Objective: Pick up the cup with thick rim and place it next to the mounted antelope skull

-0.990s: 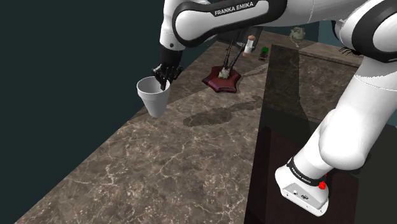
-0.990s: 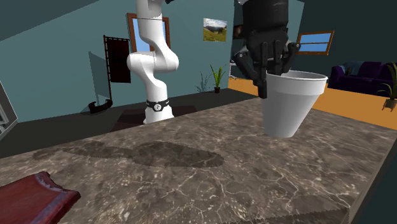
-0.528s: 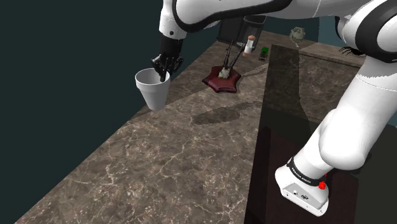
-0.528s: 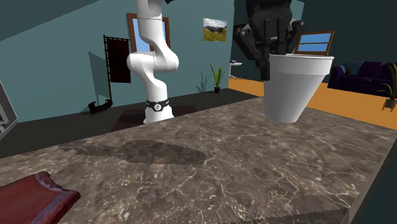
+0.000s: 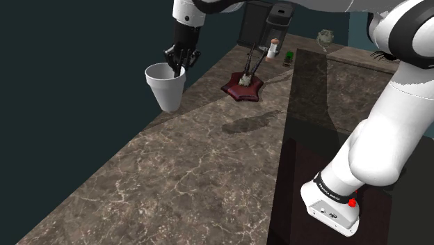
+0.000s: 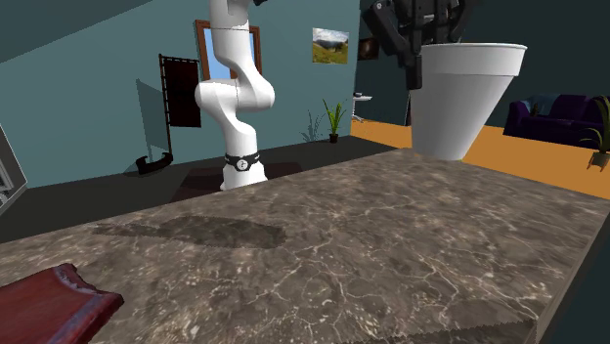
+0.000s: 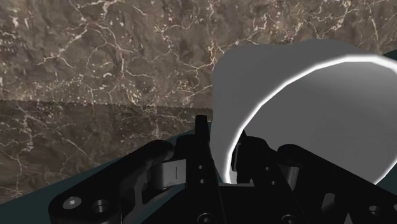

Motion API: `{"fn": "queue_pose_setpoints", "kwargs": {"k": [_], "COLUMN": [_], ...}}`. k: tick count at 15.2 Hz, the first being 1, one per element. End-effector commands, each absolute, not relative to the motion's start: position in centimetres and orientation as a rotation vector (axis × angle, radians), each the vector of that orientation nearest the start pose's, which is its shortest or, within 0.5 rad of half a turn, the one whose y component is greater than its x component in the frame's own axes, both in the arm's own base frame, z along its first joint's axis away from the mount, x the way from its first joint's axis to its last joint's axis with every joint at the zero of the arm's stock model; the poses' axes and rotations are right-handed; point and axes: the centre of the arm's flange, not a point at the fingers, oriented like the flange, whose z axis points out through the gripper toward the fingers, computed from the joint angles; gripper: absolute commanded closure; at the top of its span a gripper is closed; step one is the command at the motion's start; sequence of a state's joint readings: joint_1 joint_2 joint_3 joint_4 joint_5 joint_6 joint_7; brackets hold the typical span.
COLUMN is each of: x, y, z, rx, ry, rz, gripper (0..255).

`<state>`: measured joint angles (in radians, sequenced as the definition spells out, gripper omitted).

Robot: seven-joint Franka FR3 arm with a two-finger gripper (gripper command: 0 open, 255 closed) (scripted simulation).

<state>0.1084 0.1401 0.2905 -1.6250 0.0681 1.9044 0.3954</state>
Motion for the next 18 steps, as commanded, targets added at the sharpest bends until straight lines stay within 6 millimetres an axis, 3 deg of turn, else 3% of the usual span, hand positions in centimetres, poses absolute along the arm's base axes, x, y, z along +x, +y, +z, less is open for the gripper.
{"fn": "queue_pose_setpoints", "kwargs": {"k": [1, 18], "x": [57.2, 57.2], "y": [23.4, 23.4], "z": [56.2, 65.2], "rx": [-2.985, -2.985], "ry": [0.029, 0.029], "rz": [-0.139, -0.139], "gripper": [255, 255]}}
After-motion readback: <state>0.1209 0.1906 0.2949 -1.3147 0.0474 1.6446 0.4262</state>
